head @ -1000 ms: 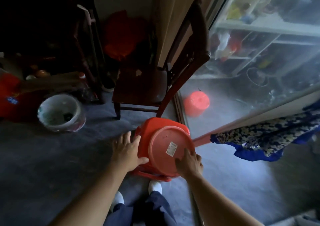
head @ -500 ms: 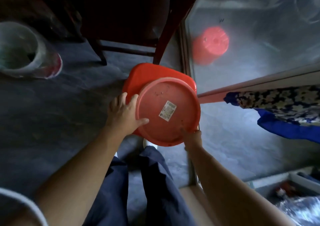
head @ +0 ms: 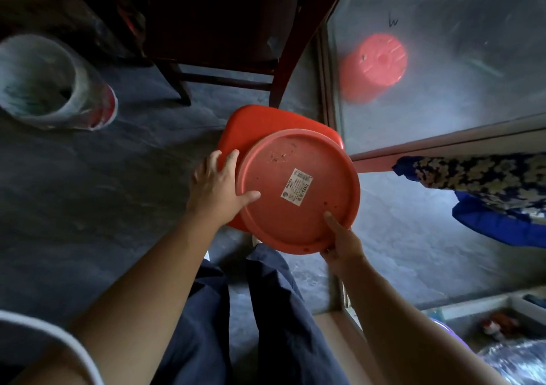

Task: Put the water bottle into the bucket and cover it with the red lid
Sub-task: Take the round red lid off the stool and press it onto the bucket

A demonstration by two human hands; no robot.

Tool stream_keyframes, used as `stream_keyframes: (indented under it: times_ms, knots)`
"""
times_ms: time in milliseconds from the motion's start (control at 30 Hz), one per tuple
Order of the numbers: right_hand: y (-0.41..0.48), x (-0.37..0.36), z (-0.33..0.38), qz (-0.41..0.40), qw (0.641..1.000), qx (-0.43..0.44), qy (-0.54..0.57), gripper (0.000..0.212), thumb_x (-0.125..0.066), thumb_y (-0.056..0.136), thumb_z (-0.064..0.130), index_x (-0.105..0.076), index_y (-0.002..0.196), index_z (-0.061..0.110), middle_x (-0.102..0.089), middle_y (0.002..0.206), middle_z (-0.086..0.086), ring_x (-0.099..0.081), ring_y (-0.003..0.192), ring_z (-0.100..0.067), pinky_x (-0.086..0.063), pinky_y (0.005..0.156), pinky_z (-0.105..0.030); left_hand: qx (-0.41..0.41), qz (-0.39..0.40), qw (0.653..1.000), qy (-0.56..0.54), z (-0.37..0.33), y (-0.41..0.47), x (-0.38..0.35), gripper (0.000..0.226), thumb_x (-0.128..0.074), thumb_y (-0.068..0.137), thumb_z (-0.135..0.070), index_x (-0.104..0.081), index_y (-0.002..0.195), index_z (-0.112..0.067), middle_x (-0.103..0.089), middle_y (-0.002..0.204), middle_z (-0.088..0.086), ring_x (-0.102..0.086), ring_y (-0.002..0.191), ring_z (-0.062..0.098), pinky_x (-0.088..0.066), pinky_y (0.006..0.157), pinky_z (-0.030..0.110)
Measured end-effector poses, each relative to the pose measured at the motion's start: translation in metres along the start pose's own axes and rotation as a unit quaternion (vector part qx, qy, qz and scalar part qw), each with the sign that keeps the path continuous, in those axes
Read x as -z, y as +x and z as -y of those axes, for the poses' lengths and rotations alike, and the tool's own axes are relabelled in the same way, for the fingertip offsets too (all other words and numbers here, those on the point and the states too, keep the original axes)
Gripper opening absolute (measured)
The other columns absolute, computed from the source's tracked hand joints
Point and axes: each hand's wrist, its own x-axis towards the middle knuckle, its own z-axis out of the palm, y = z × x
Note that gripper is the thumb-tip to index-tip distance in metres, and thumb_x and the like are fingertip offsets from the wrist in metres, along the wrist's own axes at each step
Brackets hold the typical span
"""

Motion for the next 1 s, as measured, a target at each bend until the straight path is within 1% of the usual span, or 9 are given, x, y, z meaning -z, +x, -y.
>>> stream_keyframes:
  times_ms: [67, 267, 400, 500, 700, 767, 867, 933, 1000]
  knots:
    - [-0.005, 0.001, 0.003, 0.029, 0.999, -0.014, 0.022, 0.058, -0.067, 0.088, 0.015, -0.048, 0.143, 0.015, -0.064, 0.135, -0.012, -0.059, 0.123, -0.038, -0.049, 0.100, -0.058, -0.002, -0.005, 1.000, -0.009, 0.001, 0.000, 0.006, 0.094, -0.069, 0.071, -0.055, -0.023, 0.147, -0.023, -0.025, 0.152, 0.016, -0.024, 0.138, 0.037, -0.023, 0.111, 0.053]
    - [-0.030, -0.017, 0.017, 0.095, 0.995, -0.006, 0.023, 0.057, -0.062, 0.091, 0.011, -0.045, 0.146, 0.010, -0.061, 0.138, -0.016, -0.057, 0.126, -0.040, -0.045, 0.104, -0.061, 0.004, -0.018, 0.997, -0.072, 0.018, -0.017, 0.039, 0.095, -0.072, 0.068, -0.056, -0.029, 0.145, -0.020, -0.032, 0.149, 0.015, -0.028, 0.138, 0.034, -0.025, 0.112, 0.052]
    - [-0.062, -0.046, 0.032, 0.135, 0.991, 0.008, 0.002, 0.061, -0.062, 0.090, 0.011, -0.042, 0.148, 0.016, -0.060, 0.140, -0.015, -0.058, 0.124, -0.041, -0.055, 0.088, -0.057, 0.030, -0.039, 0.975, -0.216, 0.040, -0.043, 0.076, 0.094, -0.077, 0.066, -0.049, -0.033, 0.143, -0.018, -0.038, 0.148, 0.013, -0.032, 0.137, 0.028, -0.028, 0.111, 0.042]
    - [-0.092, -0.076, 0.036, 0.168, 0.985, 0.016, -0.039, 0.058, -0.062, 0.091, 0.014, -0.045, 0.146, 0.015, -0.061, 0.138, -0.015, -0.059, 0.122, -0.042, -0.057, 0.078, -0.059, 0.073, -0.032, 0.945, -0.318, 0.063, -0.065, 0.103, 0.098, -0.078, 0.064, -0.052, -0.030, 0.144, -0.021, -0.037, 0.149, 0.012, -0.037, 0.135, 0.023, -0.030, 0.107, 0.034]
    - [-0.159, -0.151, 0.009, 0.157, 0.983, -0.022, -0.095, 0.050, -0.073, 0.080, 0.017, -0.056, 0.126, 0.009, -0.074, 0.112, -0.020, -0.067, 0.103, -0.047, -0.053, 0.081, -0.068, 0.136, -0.035, 0.846, -0.515, 0.130, -0.107, 0.166, 0.133, -0.074, 0.035, -0.079, -0.030, 0.145, -0.018, -0.059, 0.130, 0.008, -0.059, 0.111, 0.015, -0.044, 0.098, 0.036]
    - [-0.180, -0.175, -0.006, 0.156, 0.982, -0.040, -0.103, 0.046, -0.072, 0.083, 0.017, -0.055, 0.125, 0.007, -0.071, 0.115, -0.025, -0.065, 0.105, -0.048, -0.051, 0.086, -0.069, 0.155, -0.039, 0.800, -0.579, 0.157, -0.121, 0.182, 0.128, -0.078, 0.034, -0.075, -0.036, 0.141, -0.019, -0.065, 0.120, 0.001, -0.063, 0.105, 0.014, -0.050, 0.092, 0.041]
    - [-0.209, -0.214, -0.028, 0.171, 0.978, -0.031, -0.113, 0.038, -0.068, 0.087, 0.015, -0.057, 0.122, 0.007, -0.072, 0.111, -0.025, -0.069, 0.099, -0.046, -0.057, 0.078, -0.062, 0.157, -0.030, 0.756, -0.634, 0.192, -0.144, 0.206, 0.097, -0.083, 0.037, -0.066, -0.056, 0.120, -0.023, -0.074, 0.098, -0.004, -0.071, 0.081, 0.010, -0.054, 0.061, 0.032]
    - [-0.226, -0.237, -0.043, 0.186, 0.975, -0.018, -0.121, 0.034, -0.069, 0.085, 0.014, -0.060, 0.117, 0.005, -0.075, 0.103, -0.023, -0.070, 0.097, -0.044, -0.059, 0.073, -0.057, 0.159, -0.030, 0.741, -0.652, 0.214, -0.159, 0.219, 0.087, -0.082, 0.042, -0.062, -0.058, 0.117, -0.025, -0.074, 0.100, 0.000, -0.071, 0.084, 0.015, -0.055, 0.061, 0.033]
    - [-0.241, -0.259, -0.056, 0.194, 0.972, -0.009, -0.135, 0.034, -0.070, 0.084, 0.014, -0.059, 0.115, 0.006, -0.073, 0.108, -0.024, -0.064, 0.108, -0.048, -0.052, 0.089, -0.066, 0.159, -0.034, 0.733, -0.660, 0.236, -0.171, 0.230, 0.086, -0.080, 0.046, -0.060, -0.057, 0.120, -0.023, -0.072, 0.106, 0.004, -0.069, 0.095, 0.023, -0.056, 0.068, 0.040]
